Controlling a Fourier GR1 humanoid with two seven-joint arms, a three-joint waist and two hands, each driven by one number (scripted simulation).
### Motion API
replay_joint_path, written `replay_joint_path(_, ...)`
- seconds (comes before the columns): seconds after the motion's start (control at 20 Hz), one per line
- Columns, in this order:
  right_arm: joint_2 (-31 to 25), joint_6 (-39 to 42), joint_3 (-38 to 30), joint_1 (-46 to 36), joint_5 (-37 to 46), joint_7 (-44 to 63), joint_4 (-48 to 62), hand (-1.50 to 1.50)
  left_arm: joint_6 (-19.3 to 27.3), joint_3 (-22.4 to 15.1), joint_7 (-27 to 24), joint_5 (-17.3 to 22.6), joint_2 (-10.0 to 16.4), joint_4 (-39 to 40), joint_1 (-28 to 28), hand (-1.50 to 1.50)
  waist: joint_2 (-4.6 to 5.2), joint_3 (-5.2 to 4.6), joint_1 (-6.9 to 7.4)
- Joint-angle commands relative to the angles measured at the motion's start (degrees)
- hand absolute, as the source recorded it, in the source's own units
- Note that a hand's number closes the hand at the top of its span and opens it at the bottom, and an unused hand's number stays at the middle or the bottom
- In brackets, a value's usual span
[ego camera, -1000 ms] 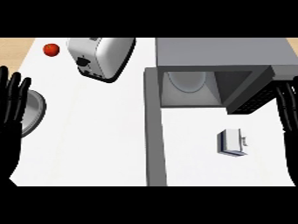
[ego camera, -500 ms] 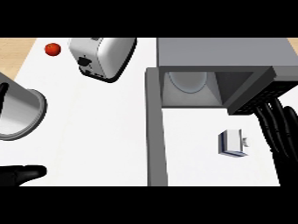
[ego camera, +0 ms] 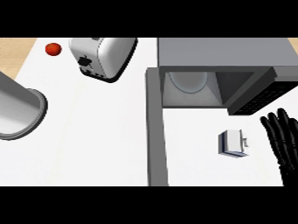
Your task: Pick up the milk, place it into the microwave and close the microwave
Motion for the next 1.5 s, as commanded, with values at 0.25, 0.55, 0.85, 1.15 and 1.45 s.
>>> replay_joint_path(0.25,0.9,-0.3,-1.8,-2.6,1.7,-0.2,7.3,-1.50,-5.0,2.1,0.7,2.9,-2.9,-6.7,8.3,-1.50,0.06,0.01,0.23)
replay_joint_path(0.55,2.6,-0.7,-4.1,-0.3,1.1,-10.4,17.9,-1.50,-8.2,8.0,-0.6,7.4,-1.6,-4.7,8.7,-1.50,0.05,0.02,0.26)
replay_joint_path(0.85,0.2,0.8,-11.3,-1.8,-2.3,-15.1,25.2,-1.50,-9.7,11.0,2.1,10.5,-1.7,-6.7,9.9,-1.50,0.06,0.02,0.15)
replay_joint_path(1.15,0.7,-0.4,-13.1,-2.0,-0.2,-21.8,35.3,-1.50,-11.7,12.5,3.3,12.1,-1.5,-5.3,8.9,-1.50,0.08,0.02,0.01)
replay_joint_path(1.45,-2.1,2.3,-17.1,-3.3,-1.4,-30.1,46.4,-1.50,-12.4,15.3,4.5,14.2,-1.9,-8.7,9.7,-1.50,0.05,0.03,0.09)
